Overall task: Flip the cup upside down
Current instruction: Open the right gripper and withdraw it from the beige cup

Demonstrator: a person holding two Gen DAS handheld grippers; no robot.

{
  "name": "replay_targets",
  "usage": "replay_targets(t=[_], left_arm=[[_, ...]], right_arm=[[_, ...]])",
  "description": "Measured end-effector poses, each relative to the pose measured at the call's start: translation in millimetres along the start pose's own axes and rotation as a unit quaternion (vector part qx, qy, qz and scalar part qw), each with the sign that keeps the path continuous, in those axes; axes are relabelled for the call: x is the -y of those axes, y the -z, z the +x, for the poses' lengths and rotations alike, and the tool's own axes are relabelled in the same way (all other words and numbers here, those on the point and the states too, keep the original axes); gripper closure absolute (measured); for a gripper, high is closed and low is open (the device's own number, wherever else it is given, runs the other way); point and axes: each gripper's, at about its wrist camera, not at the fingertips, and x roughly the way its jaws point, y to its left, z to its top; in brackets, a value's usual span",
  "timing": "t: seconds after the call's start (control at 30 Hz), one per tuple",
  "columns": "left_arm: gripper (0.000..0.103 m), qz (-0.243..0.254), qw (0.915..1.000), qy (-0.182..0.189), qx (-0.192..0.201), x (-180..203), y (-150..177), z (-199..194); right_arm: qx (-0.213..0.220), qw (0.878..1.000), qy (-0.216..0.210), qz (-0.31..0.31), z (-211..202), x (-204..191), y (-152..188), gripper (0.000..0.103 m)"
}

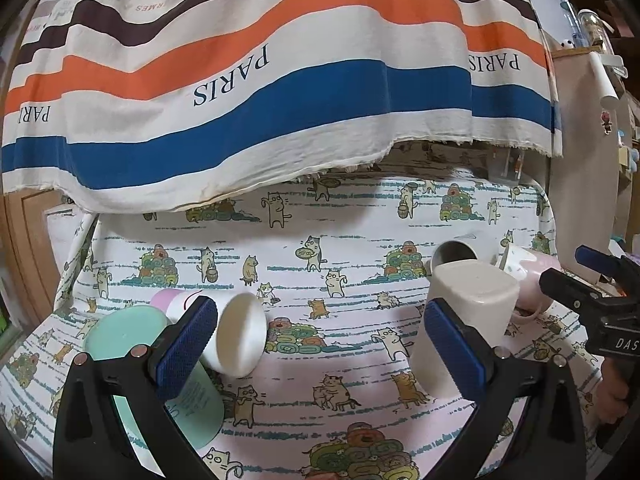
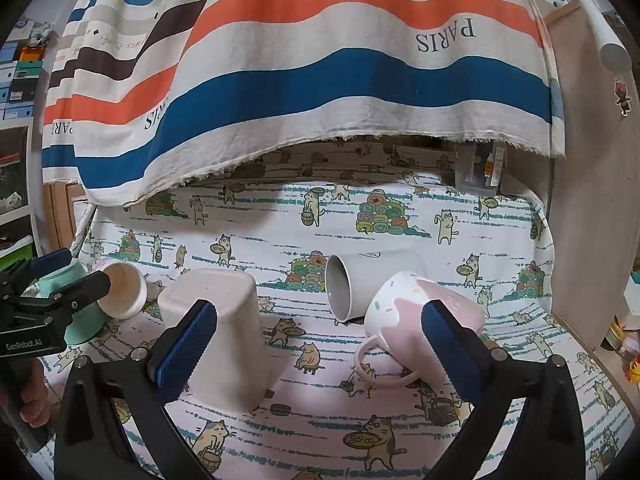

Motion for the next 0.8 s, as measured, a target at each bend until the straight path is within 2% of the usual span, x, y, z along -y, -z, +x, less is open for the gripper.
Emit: replay_targets(t=[0.8], left_arm=[[0.000,0.000,1.0000,-0.003,0.000,-2.0,0.0,-0.9]], right_arm=[[-0.004,1.000,-0.002,-0.001,0.8,1.2,0.7,0.000]])
